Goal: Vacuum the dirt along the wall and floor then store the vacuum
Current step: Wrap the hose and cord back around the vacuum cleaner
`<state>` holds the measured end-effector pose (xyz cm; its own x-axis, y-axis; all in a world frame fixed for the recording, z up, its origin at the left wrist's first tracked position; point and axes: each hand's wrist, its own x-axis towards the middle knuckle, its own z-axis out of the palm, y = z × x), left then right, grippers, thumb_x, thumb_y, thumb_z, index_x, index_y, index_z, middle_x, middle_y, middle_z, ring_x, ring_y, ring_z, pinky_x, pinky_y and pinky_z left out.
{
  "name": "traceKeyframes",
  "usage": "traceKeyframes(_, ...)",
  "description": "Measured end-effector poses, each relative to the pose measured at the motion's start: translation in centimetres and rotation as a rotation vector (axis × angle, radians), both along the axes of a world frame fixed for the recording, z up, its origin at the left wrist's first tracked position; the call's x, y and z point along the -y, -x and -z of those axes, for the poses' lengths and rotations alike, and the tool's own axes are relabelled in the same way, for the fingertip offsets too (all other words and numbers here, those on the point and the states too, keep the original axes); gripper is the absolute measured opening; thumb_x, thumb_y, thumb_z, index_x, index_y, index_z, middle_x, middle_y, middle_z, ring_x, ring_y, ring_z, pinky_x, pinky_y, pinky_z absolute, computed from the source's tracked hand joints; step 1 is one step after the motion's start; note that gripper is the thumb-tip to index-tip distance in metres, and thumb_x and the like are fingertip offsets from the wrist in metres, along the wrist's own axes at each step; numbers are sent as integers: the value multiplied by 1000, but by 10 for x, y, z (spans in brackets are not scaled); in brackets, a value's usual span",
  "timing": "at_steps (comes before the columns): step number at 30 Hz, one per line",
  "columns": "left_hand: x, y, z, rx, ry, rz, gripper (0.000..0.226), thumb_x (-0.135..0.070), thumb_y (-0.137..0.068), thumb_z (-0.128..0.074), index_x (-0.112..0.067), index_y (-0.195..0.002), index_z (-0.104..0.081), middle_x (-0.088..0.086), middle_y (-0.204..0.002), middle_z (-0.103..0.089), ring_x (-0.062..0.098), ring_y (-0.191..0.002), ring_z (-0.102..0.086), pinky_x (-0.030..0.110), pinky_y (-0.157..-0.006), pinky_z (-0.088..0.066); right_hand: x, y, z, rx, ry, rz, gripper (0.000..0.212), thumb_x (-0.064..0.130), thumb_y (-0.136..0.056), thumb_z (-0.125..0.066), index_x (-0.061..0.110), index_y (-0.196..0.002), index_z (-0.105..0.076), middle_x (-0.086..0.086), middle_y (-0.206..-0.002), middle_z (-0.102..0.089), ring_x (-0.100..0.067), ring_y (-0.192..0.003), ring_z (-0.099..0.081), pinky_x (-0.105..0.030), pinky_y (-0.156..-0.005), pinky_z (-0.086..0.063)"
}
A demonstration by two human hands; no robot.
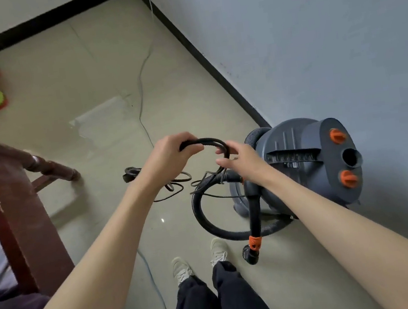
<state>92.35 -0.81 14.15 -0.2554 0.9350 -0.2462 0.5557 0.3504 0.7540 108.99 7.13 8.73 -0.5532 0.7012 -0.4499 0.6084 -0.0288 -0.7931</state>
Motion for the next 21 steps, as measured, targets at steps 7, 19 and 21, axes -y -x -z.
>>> traceKeyframes(7,-36,-21,-29,137,15,-117,23,-26,-96,-50,-11,-84,-62,-3,-60,-39,12,-54,-33,20,-49,-26,36,-29,-28,-73,-48,328,38,18,-94,-60,9,-129,-52,-3,-129,-54,-16,-124,-50,-23,-95,-37)
traceKeyframes(19,-58,-63,-57,1210,253,-410,35,-27,-104,-28,-17,-72,-38,-8,-41,-34,7,-36,-29,20,-51,-24,62,-28,-38,-52,-196,215,21,15,-84,-71,-1,-89,-59,-10,-92,-61,-27,-101,-57,-33,-90,-43)
traceKeyframes(21,-59,-62,-60,1339,239,-501,35,-24,-104,-28,-16,-72,-36,-5,-42,-36,10,-42,-31,23,-56,-28,61,-41,-48,-8,-210,284,10,11,-87,-66,4,-86,-59,-13,-87,-62,-26,-84,-57,-25,-74,-43)
